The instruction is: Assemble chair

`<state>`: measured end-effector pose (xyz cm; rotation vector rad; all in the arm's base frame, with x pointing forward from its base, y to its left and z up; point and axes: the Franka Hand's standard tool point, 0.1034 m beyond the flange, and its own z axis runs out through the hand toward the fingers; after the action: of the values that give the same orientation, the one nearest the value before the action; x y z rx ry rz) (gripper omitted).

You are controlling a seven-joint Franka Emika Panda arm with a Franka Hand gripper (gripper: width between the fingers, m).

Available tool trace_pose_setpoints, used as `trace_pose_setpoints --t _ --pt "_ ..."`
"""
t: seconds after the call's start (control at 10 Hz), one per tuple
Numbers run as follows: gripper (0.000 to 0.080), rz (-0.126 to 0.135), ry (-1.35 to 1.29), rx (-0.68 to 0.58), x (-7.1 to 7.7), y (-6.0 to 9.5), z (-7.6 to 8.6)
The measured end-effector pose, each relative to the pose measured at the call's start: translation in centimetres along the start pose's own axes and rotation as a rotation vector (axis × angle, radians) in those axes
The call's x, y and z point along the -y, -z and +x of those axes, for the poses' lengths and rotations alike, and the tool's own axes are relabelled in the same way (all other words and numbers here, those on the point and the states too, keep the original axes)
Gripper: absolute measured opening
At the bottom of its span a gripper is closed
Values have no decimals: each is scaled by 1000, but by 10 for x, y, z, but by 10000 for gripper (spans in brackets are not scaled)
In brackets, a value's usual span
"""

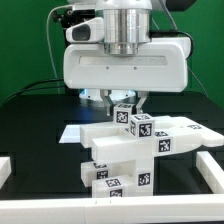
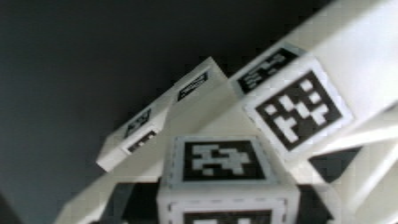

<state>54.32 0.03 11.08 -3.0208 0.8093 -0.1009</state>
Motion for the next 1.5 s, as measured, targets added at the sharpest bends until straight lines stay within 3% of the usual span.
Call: trace_pose_setpoints --t 0.6,0.9,1.5 --pt "284 24 -553 5 0 0 1" --pt "284 50 -738 25 1 -1 1" --pt "284 61 -1021 46 6 -1 -2"
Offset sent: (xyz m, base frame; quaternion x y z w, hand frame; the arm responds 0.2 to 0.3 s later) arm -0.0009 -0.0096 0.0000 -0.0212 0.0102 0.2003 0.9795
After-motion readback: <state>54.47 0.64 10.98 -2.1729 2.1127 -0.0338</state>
